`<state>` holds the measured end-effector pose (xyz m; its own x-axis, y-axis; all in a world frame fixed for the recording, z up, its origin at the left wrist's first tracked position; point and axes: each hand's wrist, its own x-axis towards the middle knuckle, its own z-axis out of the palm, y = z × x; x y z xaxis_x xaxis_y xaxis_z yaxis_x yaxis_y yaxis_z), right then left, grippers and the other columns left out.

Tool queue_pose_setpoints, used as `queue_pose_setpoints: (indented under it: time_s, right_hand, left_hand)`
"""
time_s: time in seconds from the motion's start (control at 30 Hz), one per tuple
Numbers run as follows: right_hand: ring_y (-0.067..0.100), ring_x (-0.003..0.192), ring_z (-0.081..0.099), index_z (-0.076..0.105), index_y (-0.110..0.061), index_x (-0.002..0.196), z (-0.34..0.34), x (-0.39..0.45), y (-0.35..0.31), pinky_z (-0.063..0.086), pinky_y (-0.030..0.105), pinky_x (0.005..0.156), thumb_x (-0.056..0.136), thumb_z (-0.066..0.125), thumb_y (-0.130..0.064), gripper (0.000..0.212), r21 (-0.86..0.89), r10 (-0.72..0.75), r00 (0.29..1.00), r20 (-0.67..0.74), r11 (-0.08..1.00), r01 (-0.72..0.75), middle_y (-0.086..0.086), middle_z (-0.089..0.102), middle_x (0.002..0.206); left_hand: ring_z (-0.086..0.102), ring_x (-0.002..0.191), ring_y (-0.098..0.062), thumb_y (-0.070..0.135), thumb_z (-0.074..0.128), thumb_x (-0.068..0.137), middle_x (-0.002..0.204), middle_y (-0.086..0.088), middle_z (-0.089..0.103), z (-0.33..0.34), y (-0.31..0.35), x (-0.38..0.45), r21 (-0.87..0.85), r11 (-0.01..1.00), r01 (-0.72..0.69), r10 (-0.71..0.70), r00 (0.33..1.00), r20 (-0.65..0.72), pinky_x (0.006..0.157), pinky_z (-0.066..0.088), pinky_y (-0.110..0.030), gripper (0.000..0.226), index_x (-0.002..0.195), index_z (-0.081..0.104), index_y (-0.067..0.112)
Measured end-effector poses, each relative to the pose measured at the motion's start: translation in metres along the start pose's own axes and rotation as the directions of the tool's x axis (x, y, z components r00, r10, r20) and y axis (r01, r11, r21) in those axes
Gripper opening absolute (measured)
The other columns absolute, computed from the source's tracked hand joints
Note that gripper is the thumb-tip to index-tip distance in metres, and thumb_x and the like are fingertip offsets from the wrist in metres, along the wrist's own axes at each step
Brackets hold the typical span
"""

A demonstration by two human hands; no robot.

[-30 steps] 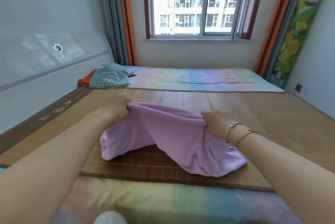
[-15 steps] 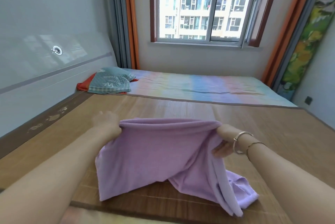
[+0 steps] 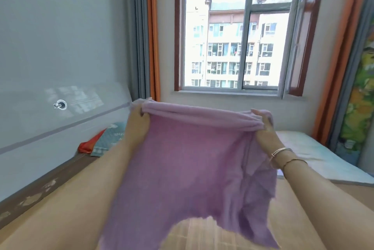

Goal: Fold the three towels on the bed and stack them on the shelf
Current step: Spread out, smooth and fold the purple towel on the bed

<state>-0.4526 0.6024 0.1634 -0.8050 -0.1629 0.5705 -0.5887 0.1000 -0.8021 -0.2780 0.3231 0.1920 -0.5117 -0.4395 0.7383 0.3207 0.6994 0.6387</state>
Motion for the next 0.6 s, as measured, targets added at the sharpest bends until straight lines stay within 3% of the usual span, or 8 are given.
queue_pose_setpoints:
  time_s: [0.03, 0.17, 0.2, 0.27, 0.37, 0.47, 0.53, 0.6]
  right_hand:
    - [0.016, 0.113, 0.046, 0.049, -0.015, 0.129, -0.005, 0.008, -0.013, 0.036, 0.015, 0.093, 0.087, 0.045, -0.014, 0.043, 0.001, -0.027, 1.000, 0.012, 1.000, 0.027, 0.007, 0.047, 0.124]
    - [0.023, 0.112, 0.051, 0.049, -0.018, 0.131, -0.014, 0.004, -0.020, 0.037, 0.025, 0.089, 0.074, 0.040, -0.027, 0.059, -0.143, 0.051, 0.998, 0.030, 0.989, -0.046, 0.009, 0.050, 0.129]
    - [0.023, 0.104, 0.054, 0.051, -0.021, 0.128, -0.018, -0.007, -0.016, 0.040, 0.028, 0.080, 0.071, 0.041, -0.027, 0.058, -0.229, 0.108, 0.993, 0.049, 0.969, -0.095, 0.007, 0.055, 0.122]
    - [0.025, 0.087, 0.059, 0.057, -0.021, 0.113, -0.024, -0.035, -0.001, 0.042, 0.032, 0.066, 0.077, 0.050, -0.018, 0.036, -0.423, 0.198, 0.976, 0.090, 0.895, -0.142, 0.006, 0.064, 0.104]
    - [0.028, 0.088, 0.060, 0.054, -0.017, 0.091, -0.034, -0.087, 0.028, 0.045, 0.032, 0.071, 0.085, 0.048, -0.012, 0.010, -0.705, 0.311, 0.930, 0.193, 0.703, -0.089, 0.012, 0.064, 0.102]
    - [0.025, 0.101, 0.062, 0.042, -0.025, 0.079, -0.043, -0.152, 0.066, 0.041, 0.028, 0.073, 0.080, 0.044, -0.022, 0.004, -0.868, 0.400, 0.874, 0.276, 0.494, 0.049, 0.010, 0.063, 0.108]
    - [0.023, 0.107, 0.061, 0.043, -0.027, 0.081, -0.048, -0.197, 0.089, 0.045, 0.028, 0.076, 0.081, 0.049, -0.023, 0.007, -0.933, 0.479, 0.839, 0.257, 0.351, 0.086, 0.005, 0.064, 0.111]
    - [0.024, 0.107, 0.062, 0.049, -0.027, 0.078, -0.053, -0.246, 0.119, 0.047, 0.029, 0.079, 0.080, 0.055, -0.020, 0.010, -0.963, 0.522, 0.821, 0.232, 0.244, 0.116, 0.002, 0.066, 0.108]
  left_hand:
    - [0.049, 0.082, 0.024, 0.019, 0.037, 0.090, 0.091, 0.025, 0.046, -0.006, 0.006, 0.015, 0.022, 0.997, -0.072, 0.072, 0.997, -0.007, 0.074, 0.033, 0.002, 0.026, 0.092, 0.052, 0.040]
    - [0.053, 0.081, -0.012, 0.022, 0.039, 0.086, 0.086, 0.008, 0.057, -0.014, -0.017, 0.027, 0.120, 0.988, -0.092, 0.081, 0.992, 0.092, 0.073, 0.041, -0.027, 0.024, 0.089, 0.063, 0.026]
    - [0.055, 0.084, -0.017, 0.023, 0.041, 0.084, 0.089, 0.001, 0.060, -0.015, -0.023, 0.015, 0.155, 0.986, -0.056, 0.038, 0.992, 0.117, 0.072, 0.042, -0.028, 0.026, 0.092, 0.065, 0.022]
    - [0.056, 0.087, -0.024, 0.022, 0.047, 0.082, 0.094, -0.007, 0.063, -0.016, -0.043, -0.016, 0.273, 0.961, 0.047, -0.090, 0.985, 0.149, 0.072, 0.039, -0.029, 0.026, 0.098, 0.066, 0.014]
    - [0.054, 0.077, -0.025, 0.019, 0.052, 0.073, 0.078, -0.006, 0.059, -0.017, -0.062, -0.078, 0.381, 0.910, 0.163, -0.271, 0.930, 0.249, 0.065, 0.035, -0.028, 0.012, 0.079, 0.061, 0.014]
    - [0.047, 0.067, -0.022, 0.028, 0.047, 0.064, 0.067, 0.000, 0.046, -0.010, -0.091, -0.154, 0.448, 0.879, 0.166, -0.356, 0.852, 0.384, 0.054, 0.029, -0.014, 0.010, 0.057, 0.048, 0.022]
    - [0.050, 0.072, -0.019, 0.028, 0.044, 0.056, 0.068, 0.000, 0.049, -0.004, -0.107, -0.208, 0.514, 0.828, 0.223, -0.472, 0.772, 0.426, 0.050, 0.027, -0.010, 0.004, 0.057, 0.047, 0.025]
    - [0.051, 0.069, -0.016, 0.027, 0.042, 0.054, 0.067, 0.002, 0.053, 0.002, -0.122, -0.267, 0.564, 0.780, 0.271, -0.567, 0.687, 0.455, 0.051, 0.029, -0.011, 0.015, 0.065, 0.050, 0.024]
